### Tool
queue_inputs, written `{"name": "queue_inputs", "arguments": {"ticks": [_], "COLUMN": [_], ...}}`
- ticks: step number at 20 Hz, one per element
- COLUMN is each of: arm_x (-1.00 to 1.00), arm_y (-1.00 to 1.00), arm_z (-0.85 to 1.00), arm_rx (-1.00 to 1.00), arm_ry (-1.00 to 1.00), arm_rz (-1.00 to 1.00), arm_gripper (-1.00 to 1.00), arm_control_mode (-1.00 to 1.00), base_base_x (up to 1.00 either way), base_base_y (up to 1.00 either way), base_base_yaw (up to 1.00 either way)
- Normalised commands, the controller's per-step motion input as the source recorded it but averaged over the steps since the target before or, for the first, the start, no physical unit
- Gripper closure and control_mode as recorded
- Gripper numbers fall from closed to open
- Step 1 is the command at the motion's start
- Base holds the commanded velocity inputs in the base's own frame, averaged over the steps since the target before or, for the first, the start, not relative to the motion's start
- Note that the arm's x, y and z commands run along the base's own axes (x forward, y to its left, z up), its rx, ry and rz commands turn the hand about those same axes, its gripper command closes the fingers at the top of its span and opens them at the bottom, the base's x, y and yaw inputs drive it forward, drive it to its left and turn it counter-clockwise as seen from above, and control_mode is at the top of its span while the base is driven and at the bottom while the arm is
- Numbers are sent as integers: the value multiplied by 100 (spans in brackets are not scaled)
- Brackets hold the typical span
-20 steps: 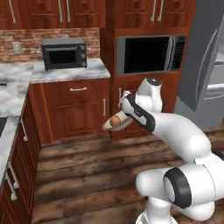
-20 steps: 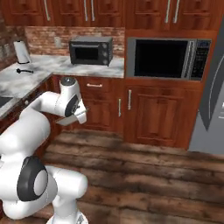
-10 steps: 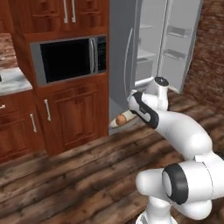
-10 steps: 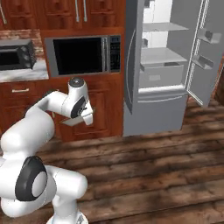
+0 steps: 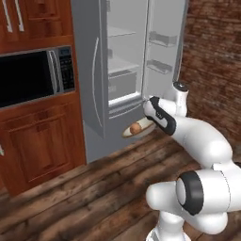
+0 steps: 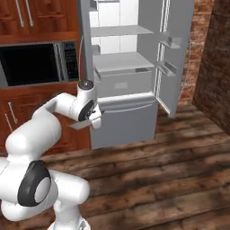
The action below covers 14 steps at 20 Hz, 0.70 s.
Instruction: Move the cup from next to the sink to the open cabinet. Then, move the bowl with the onion to the fridge to clear the area for faucet cleaning.
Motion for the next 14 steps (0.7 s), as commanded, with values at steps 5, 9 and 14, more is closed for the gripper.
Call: {"name": "queue_inputs", "arguments": {"ticks": [5, 9, 14], "arm_x": [0, 0, 0], "arm_y": [0, 0, 0], "arm_z": [0, 0, 0], "arm_rx": [0, 0, 0], "arm_ry": [0, 0, 0], "arm_rz": [0, 0, 0], "arm_gripper": [100, 100, 100], "arm_control_mode": [100, 100, 100], "base_base_x": [100, 100, 85], "base_base_y": [-69, -59, -24], "base_base_yaw": [5, 23, 34]}}
